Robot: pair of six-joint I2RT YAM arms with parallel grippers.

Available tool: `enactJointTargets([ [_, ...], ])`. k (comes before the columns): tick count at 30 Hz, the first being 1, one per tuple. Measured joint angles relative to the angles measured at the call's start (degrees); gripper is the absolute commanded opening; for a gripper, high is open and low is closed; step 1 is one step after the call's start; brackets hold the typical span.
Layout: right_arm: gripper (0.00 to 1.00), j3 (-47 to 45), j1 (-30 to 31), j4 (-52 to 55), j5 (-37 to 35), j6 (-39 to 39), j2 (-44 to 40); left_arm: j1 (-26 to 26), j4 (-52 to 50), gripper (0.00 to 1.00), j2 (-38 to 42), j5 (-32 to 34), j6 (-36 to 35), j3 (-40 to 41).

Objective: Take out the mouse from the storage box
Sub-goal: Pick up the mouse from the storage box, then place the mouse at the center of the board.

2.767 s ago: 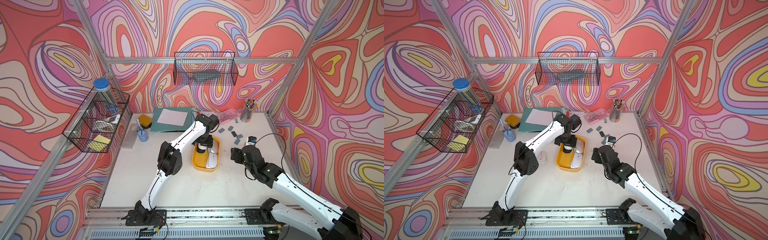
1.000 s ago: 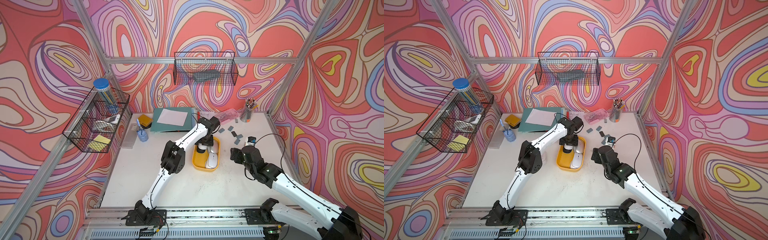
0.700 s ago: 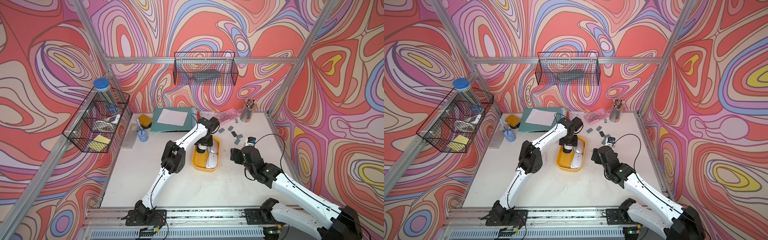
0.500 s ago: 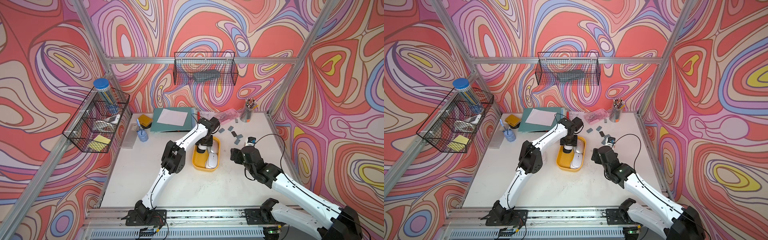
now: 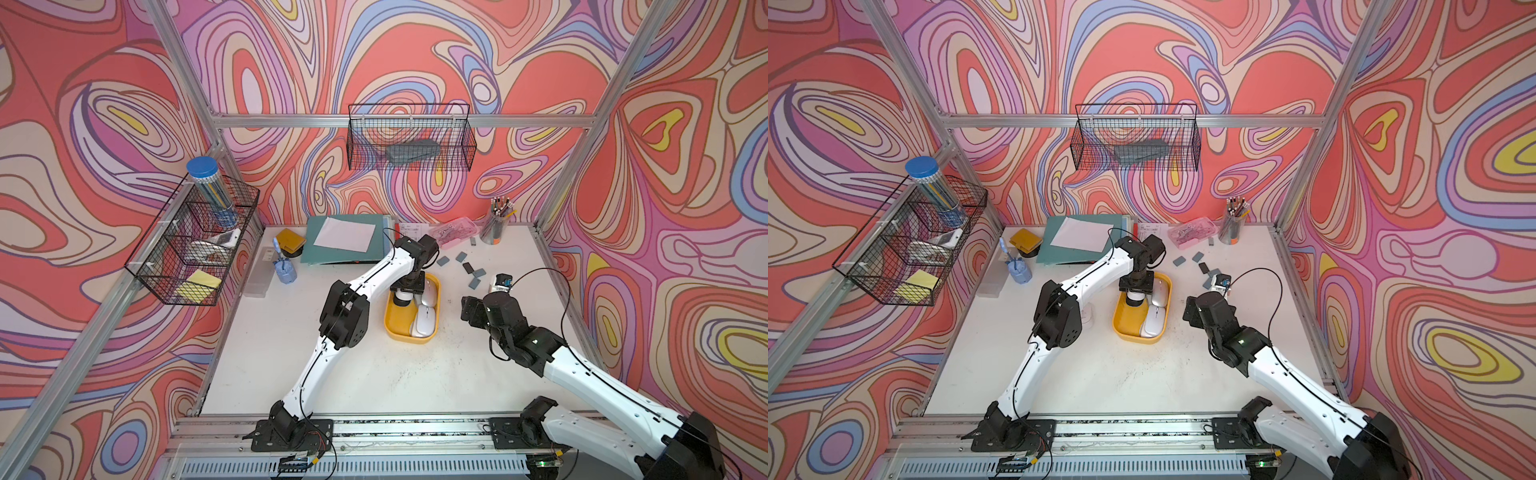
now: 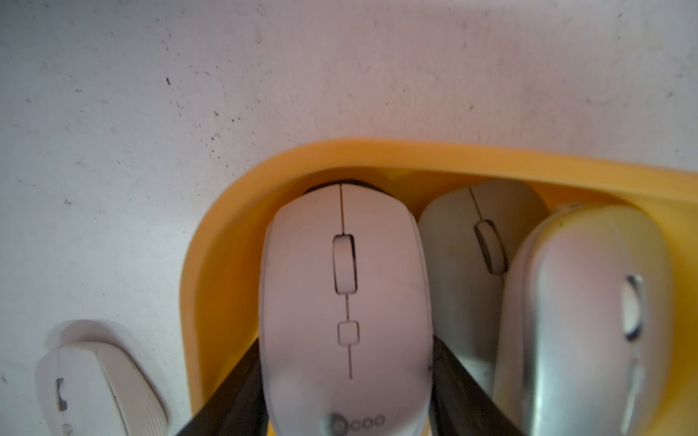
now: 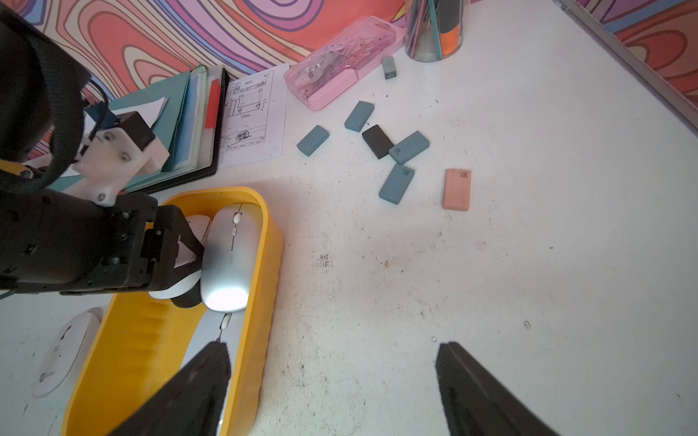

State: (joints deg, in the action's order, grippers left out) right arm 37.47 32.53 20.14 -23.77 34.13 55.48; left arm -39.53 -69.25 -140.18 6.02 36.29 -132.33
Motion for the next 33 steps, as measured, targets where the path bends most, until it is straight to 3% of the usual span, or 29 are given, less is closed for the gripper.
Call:
enactJointTargets([
  [20, 0.87, 0.0, 0.0, 0.0, 0.0, 0.0, -0.4, -1.0, -0.1, 0.51, 11.8, 2.3, -1.9, 4.4],
  [27, 0.87, -0.3, 0.0, -0.1, 0.0, 0.0, -0.4, 4.7, 3.0, 0.51, 21.1, 2.9, -2.2, 16.8],
  [33, 0.87, -0.3, 0.0, -0.1, 0.0, 0.0, -0.3, 9.5, 8.3, 0.51, 21.7, 2.1, -3.0, 26.2],
])
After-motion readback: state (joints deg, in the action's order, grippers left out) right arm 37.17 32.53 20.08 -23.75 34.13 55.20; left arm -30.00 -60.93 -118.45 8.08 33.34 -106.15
